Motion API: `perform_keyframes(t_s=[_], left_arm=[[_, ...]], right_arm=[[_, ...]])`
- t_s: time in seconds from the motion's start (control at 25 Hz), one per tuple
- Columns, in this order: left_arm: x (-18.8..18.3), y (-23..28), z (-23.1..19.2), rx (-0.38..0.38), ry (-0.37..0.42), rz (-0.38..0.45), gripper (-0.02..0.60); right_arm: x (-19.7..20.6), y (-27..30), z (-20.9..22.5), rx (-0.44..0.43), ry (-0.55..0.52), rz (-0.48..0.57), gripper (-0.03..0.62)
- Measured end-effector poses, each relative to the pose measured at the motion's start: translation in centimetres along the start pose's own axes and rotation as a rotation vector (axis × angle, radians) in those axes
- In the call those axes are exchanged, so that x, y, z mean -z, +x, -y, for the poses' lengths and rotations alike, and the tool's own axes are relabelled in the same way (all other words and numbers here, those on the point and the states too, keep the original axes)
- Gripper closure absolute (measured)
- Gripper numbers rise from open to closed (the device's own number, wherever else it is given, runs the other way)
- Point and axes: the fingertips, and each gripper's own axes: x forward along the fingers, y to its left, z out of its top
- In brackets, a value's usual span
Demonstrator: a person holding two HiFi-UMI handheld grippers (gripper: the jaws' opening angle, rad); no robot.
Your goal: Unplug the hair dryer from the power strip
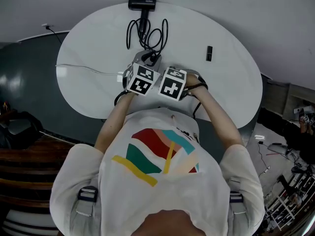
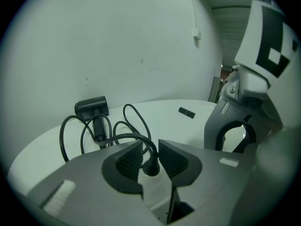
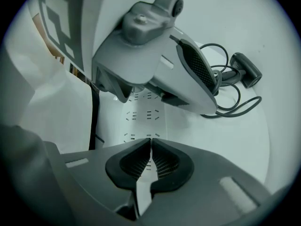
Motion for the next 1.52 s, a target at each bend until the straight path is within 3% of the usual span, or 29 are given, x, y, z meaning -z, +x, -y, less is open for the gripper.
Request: perform_keyframes(t_s=[0.24, 0.72, 1.04, 1.24, 1.28, 1.48, 1.52], left_arm=[[0.7, 0.0, -0.8, -0.004, -0.029, -0.024, 0.42], [1.9, -1.8, -0.4, 0.006, -0.027, -0.054, 0.344], [4.2, -4.0, -1.9, -0.044, -0.122, -0.065, 0.321], [3.7, -6.2, -3.1, -0.097, -0.164, -0.002, 0.321], [3.2, -6.8, -3.5, -0.115, -0.177, 0.026, 0.337], [0.4, -9.3, -6.4, -0.249, -0.205, 0.17, 0.568], [-0.1, -9.7, -6.8, -0.268, -0.202, 0.196, 0.58]], right_arm=[[0.0, 0.1, 0.0, 0.009, -0.005, -0.001, 0.566], [-0.1, 0.1, -0.1, 0.017, -0.006, -0.005, 0.566], [-0.2, 0.1, -0.1, 0.029, -0.007, -0.002, 0.566], [-0.1, -0.1, -0.1, 0.04, -0.01, -0.003, 0.566], [-0.1, -0.1, -0.1, 0.042, -0.012, -0.004, 0.566], [-0.1, 0.0, -0.2, 0.048, -0.034, -0.002, 0.566], [-0.1, 0.0, -0.2, 0.05, -0.037, 0.0, 0.566]])
